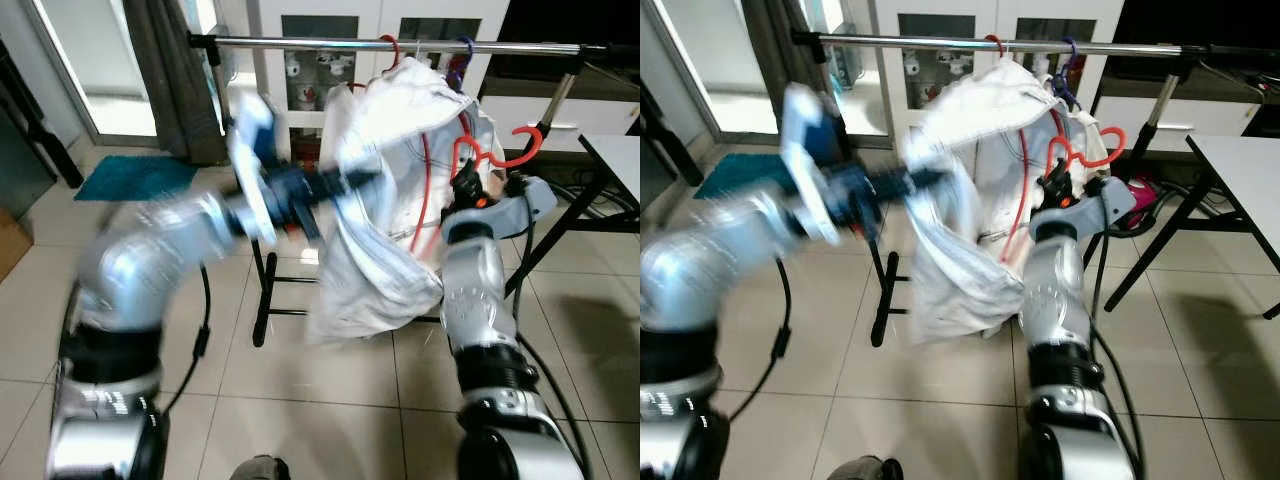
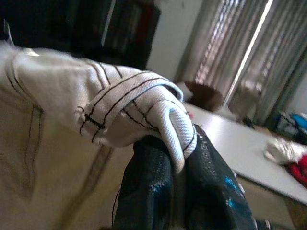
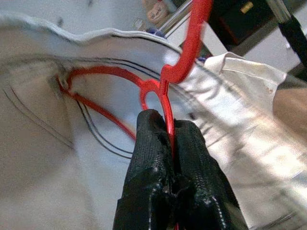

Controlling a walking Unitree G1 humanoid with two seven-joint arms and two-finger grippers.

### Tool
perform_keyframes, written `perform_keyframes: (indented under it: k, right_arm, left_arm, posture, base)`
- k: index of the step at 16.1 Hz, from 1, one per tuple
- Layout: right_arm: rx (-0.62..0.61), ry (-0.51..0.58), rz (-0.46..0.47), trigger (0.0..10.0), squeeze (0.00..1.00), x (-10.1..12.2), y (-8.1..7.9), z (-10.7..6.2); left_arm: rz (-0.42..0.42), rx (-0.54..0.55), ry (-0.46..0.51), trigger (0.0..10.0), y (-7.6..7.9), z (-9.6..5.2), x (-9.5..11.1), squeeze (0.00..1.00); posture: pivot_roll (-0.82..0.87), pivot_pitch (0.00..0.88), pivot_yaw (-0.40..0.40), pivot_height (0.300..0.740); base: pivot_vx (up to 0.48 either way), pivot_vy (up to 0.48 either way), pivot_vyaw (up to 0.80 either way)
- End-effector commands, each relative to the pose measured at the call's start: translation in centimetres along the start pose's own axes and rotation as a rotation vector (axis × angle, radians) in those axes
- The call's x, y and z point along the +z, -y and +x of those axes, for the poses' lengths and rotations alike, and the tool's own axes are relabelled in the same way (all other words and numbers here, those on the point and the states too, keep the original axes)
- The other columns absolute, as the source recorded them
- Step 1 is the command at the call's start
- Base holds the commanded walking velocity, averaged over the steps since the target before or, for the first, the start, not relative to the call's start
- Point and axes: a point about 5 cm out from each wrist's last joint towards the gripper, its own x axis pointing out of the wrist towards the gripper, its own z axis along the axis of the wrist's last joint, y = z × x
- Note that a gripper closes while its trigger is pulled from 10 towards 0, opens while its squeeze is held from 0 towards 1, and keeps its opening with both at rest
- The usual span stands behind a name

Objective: Hang hanger

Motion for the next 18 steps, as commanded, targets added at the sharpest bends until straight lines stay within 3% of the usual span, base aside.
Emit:
perform_keyframes:
  k: [1,4,5,7,8,9,10,13,14,15,16,18]
  right_arm:
    - [0.014,0.001,-0.121,10.0,0.0,-0.1,1.2,-0.5]
    - [0.047,-0.026,-0.26,10.0,0.0,-0.3,2.5,-1.4]
    - [0.07,-0.139,-0.366,10.0,0.0,-1.1,4.1,-2.3]
    - [0.056,-0.311,-0.486,10.0,0.0,-2.8,5.9,-3.4]
    - [0.041,-0.349,-0.507,10.0,0.0,-3.2,6.5,-3.7]
    - [0.025,-0.36,-0.502,10.0,0.0,-2.9,7.1,-4.0]
    - [0.035,-0.337,-0.48,10.0,0.0,-1.9,6.8,-3.8]
    - [0.115,-0.298,-0.437,10.0,0.0,1.5,4.6,-3.0]
    - [0.14,-0.292,-0.424,10.0,0.0,2.4,3.9,-3.0]
    - [0.157,-0.291,-0.42,10.0,0.0,2.9,3.5,-3.0]
    - [0.203,-0.3,-0.411,10.0,0.0,3.9,2.6,-3.0]
    - [0.311,-0.367,-0.376,10.0,0.0,4.7,0.5,-3.4]
  left_arm:
    - [0.047,-0.012,0.075,0.0,0.1,-0.8,2.8,0.0]
    - [0.124,0.082,0.128,0.0,-1.0,-2.5,5.0,0.0]
    - [0.18,0.212,0.217,0.0,-2.3,-4.4,6.5,0.0]
    - [0.197,0.263,0.28,0.0,-2.7,-5.7,7.2,0.0]
    - [0.204,0.272,0.289,0.0,-2.7,-5.9,7.4,0.0]
    - [0.203,0.341,0.292,0.0,-3.1,-7.3,7.3,0.0]
    - [0.199,0.453,0.217,0.0,-4.0,-9.3,5.7,0.0]
    - [0.2,0.784,-0.124,0.0,-6.5,-15.3,-1.5,0.0]
    - [0.155,0.889,-0.205,0.0,-6.9,-17.4,-3.9,0.0]
    - [0.134,0.96,-0.252,0.0,-7.1,-18.8,-5.3,0.0]
    - [0.098,1.087,-0.343,0.0,-7.0,-21.3,-7.7,0.0]
    - [0.054,1.168,-0.476,0.0,-6.0,-23.7,-10.8,0.0]
  posture:
    - [-0.01,0.0,0.024,0.74]
    - [-0.01,0.0,0.025,0.74]
    - [-0.01,0.0,0.028,0.74]
    - [-0.02,0.0,0.034,0.74]
    - [-0.02,0.0,0.038,0.74]
    - [-0.01,0.0,0.039,0.74]
    - [-0.02,0.0,0.043,0.74]
    - [-0.02,0.0,0.038,0.74]
    - [-0.03,0.0,0.036,0.74]
    - [-0.03,0.0,0.036,0.74]
    - [-0.03,0.0,0.03,0.74]
    - [-0.04,0.0,0.023,0.74]
  base:
    - [0.0,0.0,0.0]
    - [0.0,0.0,0.0]
    - [0.0,0.0,0.0]
    - [0.0,0.0,0.0]
    - [0.0,0.0,0.0]
    - [0.0,0.0,0.0]
    - [0.0,0.0,0.0]
    - [0.0,0.0,0.0]
    - [0.0,0.0,0.0]
    - [0.0,0.0,0.0]
    - [0.0,0.0,0.0]
    - [0.0,0.0,0.0]
